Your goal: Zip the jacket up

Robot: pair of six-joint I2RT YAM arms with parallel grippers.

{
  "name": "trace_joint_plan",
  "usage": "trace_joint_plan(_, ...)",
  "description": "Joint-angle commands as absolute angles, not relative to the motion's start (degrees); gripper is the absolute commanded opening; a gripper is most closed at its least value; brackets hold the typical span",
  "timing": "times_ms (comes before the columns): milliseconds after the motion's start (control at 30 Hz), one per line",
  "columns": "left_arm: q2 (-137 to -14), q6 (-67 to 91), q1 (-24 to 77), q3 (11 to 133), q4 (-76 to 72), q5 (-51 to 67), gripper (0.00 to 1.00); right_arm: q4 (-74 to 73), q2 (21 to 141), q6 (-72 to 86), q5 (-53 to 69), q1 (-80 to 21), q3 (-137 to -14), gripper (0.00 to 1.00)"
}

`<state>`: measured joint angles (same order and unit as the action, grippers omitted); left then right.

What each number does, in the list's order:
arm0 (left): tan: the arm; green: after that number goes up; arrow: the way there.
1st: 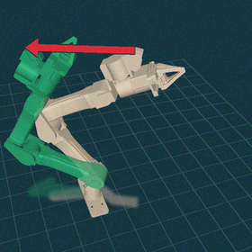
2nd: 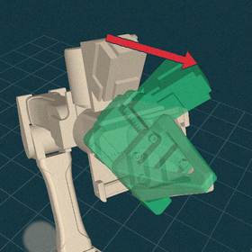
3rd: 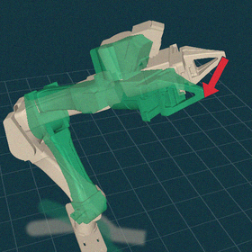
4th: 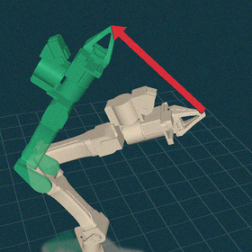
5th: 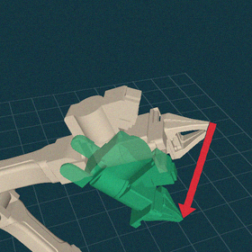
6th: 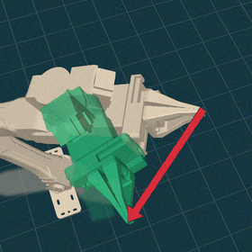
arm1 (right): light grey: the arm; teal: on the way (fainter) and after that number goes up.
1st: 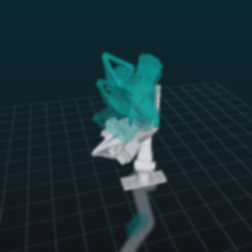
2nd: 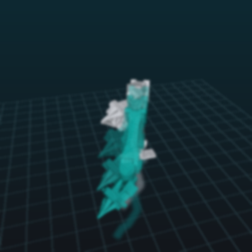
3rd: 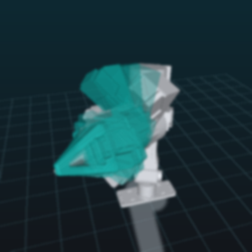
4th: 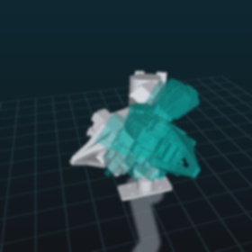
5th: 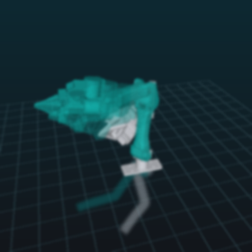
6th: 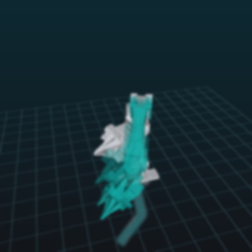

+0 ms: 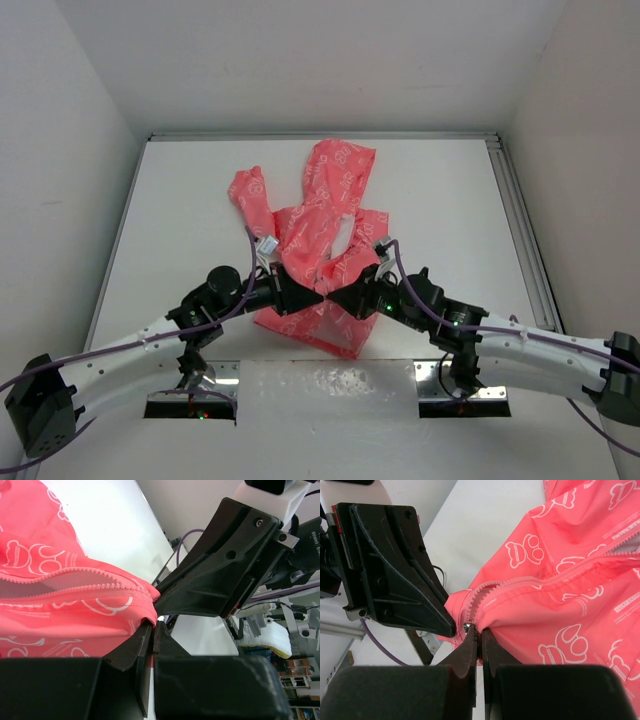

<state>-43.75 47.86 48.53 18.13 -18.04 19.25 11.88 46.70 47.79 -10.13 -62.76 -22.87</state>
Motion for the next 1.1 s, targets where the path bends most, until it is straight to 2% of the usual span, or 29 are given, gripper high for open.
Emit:
trace_joint_plan(0, -43.9, 48.5, 49.0, 16.9, -19.8, 23.6, 0.0, 15.9, 46.6, 47.9, -12.7, -62.1, -27.1, 0.0)
trace_joint_plan(333, -45.0, 44.5, 49.0, 19.3, -11.6, 16.8, 0.0, 16.5, 44.2, 50.0, -9.9, -62.1, -27.0, 0.0)
trace_joint_plan(567, -49.6, 44.2, 49.0, 21.0, -14.4, 21.6, 0.0, 14.3, 46.9, 47.7, -14.7, -62.0, -28.5, 0.0)
trace_joint_plan(800, -48.0, 46.0, 49.0, 20.4, -17.9, 25.9, 0.0, 13.9, 51.3, 46.1, -19.7, -62.0, -29.3, 0.0)
trace_joint_plan(1067, -45.9, 47.1, 49.0, 18.5, -19.9, 27.5, 0.0, 13.6, 52.1, 46.5, -20.1, -62.0, -29.1, 0.0)
